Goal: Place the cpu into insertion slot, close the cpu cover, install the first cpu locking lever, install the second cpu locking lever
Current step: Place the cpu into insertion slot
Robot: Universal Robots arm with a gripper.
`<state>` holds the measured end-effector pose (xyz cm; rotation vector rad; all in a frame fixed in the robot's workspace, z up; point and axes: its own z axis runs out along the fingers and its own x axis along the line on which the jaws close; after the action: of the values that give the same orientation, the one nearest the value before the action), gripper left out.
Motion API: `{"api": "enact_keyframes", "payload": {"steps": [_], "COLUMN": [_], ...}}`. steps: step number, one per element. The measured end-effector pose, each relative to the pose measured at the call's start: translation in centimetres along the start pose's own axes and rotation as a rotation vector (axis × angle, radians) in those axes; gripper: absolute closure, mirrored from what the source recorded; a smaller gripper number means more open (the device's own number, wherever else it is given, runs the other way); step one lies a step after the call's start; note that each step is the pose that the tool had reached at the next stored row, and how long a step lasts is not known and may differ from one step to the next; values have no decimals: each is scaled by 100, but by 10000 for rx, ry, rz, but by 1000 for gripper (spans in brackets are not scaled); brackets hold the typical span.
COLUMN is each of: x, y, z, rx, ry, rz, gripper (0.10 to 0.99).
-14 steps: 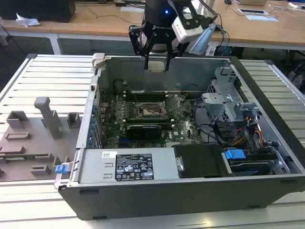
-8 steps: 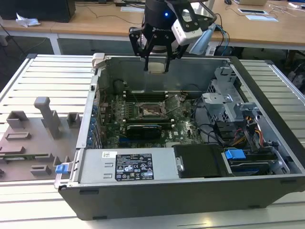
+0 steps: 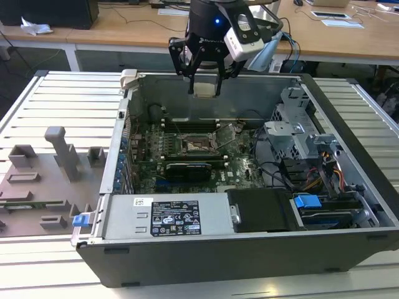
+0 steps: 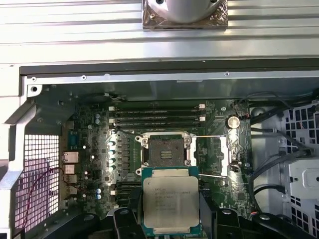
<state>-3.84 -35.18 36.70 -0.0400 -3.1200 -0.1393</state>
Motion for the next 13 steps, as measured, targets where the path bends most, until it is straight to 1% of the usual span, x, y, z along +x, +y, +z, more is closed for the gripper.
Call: {"api": "enact_keyframes", "payload": {"steps": [13], "x": [-1], "y": [-4], "z": [49], "rx": [1], "ry": [0], "rz": [0], "gripper": [541]}}
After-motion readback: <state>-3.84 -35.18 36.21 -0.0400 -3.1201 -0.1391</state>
